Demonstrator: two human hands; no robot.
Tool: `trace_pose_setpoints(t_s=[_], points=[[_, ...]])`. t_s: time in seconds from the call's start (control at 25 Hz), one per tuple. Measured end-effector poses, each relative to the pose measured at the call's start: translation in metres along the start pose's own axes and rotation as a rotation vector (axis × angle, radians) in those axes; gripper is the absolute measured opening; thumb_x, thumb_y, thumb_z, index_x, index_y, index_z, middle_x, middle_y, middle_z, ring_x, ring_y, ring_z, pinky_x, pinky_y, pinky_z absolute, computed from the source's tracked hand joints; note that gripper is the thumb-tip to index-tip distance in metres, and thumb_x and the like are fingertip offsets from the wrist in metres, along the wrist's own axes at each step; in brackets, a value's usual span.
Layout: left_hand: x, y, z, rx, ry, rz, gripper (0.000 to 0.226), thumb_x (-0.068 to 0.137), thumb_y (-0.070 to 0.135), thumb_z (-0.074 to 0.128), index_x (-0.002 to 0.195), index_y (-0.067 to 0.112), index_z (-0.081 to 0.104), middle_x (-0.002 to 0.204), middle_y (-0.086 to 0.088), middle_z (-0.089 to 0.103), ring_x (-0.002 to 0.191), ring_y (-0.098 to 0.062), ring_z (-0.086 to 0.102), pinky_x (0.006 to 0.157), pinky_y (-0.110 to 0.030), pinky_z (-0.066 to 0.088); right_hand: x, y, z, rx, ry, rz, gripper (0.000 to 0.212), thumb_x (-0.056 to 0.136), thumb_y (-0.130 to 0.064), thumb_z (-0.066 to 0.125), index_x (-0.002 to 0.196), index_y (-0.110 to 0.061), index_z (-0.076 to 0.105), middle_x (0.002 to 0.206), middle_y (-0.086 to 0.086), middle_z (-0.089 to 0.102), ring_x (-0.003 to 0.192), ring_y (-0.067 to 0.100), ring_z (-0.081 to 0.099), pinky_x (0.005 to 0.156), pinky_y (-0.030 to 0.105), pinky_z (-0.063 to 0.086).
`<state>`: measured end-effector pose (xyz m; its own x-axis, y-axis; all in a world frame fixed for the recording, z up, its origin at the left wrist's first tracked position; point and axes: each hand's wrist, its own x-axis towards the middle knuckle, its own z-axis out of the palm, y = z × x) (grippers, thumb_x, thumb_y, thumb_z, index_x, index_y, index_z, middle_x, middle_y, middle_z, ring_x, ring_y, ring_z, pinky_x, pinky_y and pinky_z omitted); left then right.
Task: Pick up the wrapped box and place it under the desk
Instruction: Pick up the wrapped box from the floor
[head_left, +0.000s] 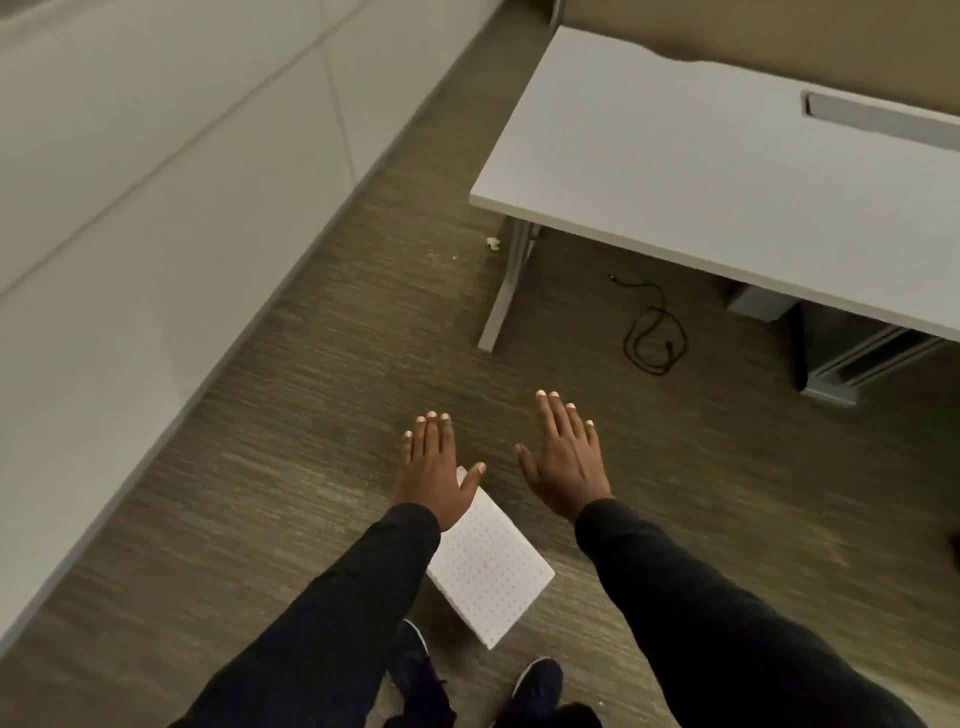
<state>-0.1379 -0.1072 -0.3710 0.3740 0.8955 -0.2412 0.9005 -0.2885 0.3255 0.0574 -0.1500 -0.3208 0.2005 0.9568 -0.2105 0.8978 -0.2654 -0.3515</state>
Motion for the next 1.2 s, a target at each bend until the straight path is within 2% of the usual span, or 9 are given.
trace_pose_setpoints(t_s=[0.2,0.4,0.64,0.8,1.0,1.12,1.2], points=[[-0.006,-0.036,0.053,0.021,-0.149,-0.042,0.089,0.102,0.062,0.029,0.161,0.003,-0.003,0.171,-0.02,0.0,0.158,-0.035,-0.003,0.126,-0.048,-0.001,0.01,-0.017,0.058,0.065,-0.067,0.072,0.081,0.102,-0.05,0.048,0.164,-0.02,0.006,0.173,0.009,0.01,0.159,0.032,0.01,0.128,0.057,0.013],[-0.009,-0.05,0.129,-0.088,-0.236,-0.166,0.09,0.101,0.063,0.03,0.161,0.002,0.001,0.17,-0.021,0.004,0.157,-0.036,0.002,0.126,-0.048,0.002,0.035,0.006,0.124,0.051,-0.183,0.067,0.08,0.102,-0.051,0.049,0.164,-0.021,0.008,0.173,0.008,0.013,0.159,0.032,0.012,0.128,0.058,0.012],[0.002,-0.075,0.251,-0.324,-0.297,-0.432,0.083,0.103,0.059,0.036,0.162,0.006,0.009,0.17,-0.017,0.013,0.156,-0.034,0.013,0.126,-0.049,0.011,0.072,0.066,0.238,0.025,-0.283,0.051,0.078,0.103,-0.05,0.047,0.164,-0.018,0.01,0.172,0.011,0.018,0.158,0.034,0.016,0.127,0.058,0.016],[0.018,-0.097,0.338,-0.455,-0.346,-0.597,0.083,0.102,0.06,0.036,0.163,0.012,0.005,0.172,-0.013,0.008,0.154,-0.034,0.019,0.123,-0.049,0.02,0.094,0.116,0.33,-0.01,-0.37,0.039,0.077,0.104,-0.051,0.046,0.163,-0.015,0.013,0.172,0.011,0.018,0.157,0.035,0.018,0.126,0.058,0.018],[0.039,-0.137,0.447,-0.586,-0.357,-0.721,0.085,0.102,0.057,0.042,0.163,0.014,0.001,0.172,-0.012,0.003,0.154,-0.036,0.02,0.119,-0.05,0.026,0.126,0.18,0.45,-0.038,-0.481,0.067,0.078,0.104,-0.053,0.044,0.163,-0.014,0.012,0.173,0.012,0.014,0.158,0.035,0.017,0.126,0.057,0.019],[0.045,-0.162,0.5,-0.641,-0.312,-0.87,0.086,0.102,0.053,0.047,0.163,0.01,0.004,0.169,-0.016,0.017,0.147,-0.04,0.034,0.115,-0.053,0.036,0.144,0.213,0.504,-0.015,-0.547,0.088,0.083,0.102,-0.058,0.044,0.163,-0.015,0.01,0.173,0.011,0.011,0.157,0.036,0.02,0.124,0.058,0.025],[0.048,-0.177,0.535,-0.719,-0.26,-1.032,0.081,0.102,0.054,0.047,0.158,0.003,0.021,0.16,-0.022,0.037,0.138,-0.043,0.045,0.111,-0.054,0.04,0.155,0.23,0.534,0.041,-0.578,0.151,0.086,0.1,-0.064,0.045,0.163,-0.013,0.013,0.172,0.012,0.018,0.153,0.038,0.029,0.122,0.055,0.031]])
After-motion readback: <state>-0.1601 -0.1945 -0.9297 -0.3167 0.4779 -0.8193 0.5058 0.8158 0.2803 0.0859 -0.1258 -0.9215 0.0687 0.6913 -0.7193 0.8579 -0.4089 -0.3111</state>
